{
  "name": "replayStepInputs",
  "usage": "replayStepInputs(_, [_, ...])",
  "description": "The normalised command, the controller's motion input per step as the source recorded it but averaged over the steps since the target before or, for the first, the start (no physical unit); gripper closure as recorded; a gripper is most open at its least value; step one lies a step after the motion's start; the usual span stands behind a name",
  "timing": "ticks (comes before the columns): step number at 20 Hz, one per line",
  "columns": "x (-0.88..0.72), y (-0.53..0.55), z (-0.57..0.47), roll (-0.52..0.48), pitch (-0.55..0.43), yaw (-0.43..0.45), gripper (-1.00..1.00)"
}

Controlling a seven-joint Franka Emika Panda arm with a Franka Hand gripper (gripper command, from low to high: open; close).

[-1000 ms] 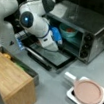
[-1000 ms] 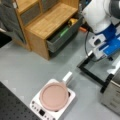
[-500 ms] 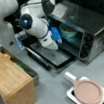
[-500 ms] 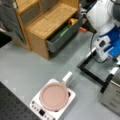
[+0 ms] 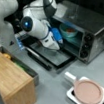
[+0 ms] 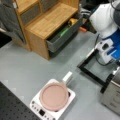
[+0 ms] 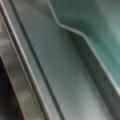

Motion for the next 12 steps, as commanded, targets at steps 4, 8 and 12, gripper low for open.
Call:
replayStepInputs(4, [-0.15, 0.39, -0.25, 0.046, -0.148, -0.164, -1.0])
replayStepInputs(8, [-0.22, 0.39, -0.21, 0.024, -0.13, -0.158, -1.0])
replayStepInputs(12, [-0.31, 0.38, -0.08, -0.01, -0.101, -0.166, -1.0])
